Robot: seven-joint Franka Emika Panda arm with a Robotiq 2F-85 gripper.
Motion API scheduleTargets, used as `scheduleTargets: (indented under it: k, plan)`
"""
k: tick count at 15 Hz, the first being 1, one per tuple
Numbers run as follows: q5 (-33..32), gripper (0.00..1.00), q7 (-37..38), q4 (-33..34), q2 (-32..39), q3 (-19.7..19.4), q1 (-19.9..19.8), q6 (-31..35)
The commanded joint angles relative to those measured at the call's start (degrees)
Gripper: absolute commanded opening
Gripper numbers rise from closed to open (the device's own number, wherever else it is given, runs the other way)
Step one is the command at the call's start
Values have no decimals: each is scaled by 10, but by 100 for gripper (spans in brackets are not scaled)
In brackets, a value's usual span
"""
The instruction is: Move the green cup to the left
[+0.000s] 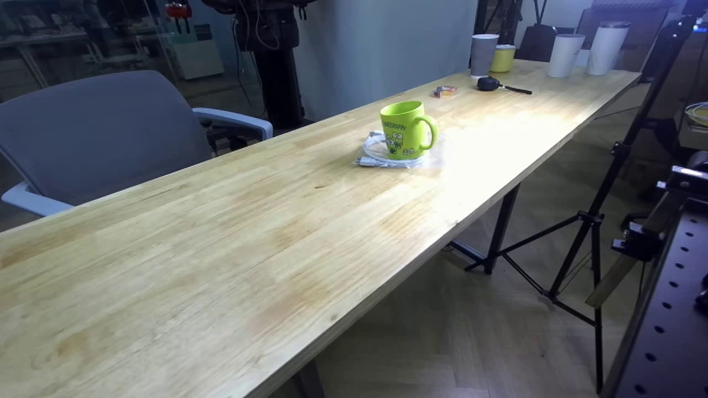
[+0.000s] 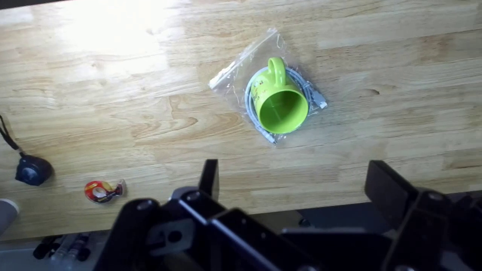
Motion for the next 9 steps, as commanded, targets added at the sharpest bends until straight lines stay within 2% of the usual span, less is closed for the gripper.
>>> scheduleTargets:
  k: [1,5,9]
  plan:
    - [49,100,-61,-6,14,8,2,14]
    - [70,100,-87,-1,45,16,0,25]
    - [49,100,-60,10,87,24,-3,34]
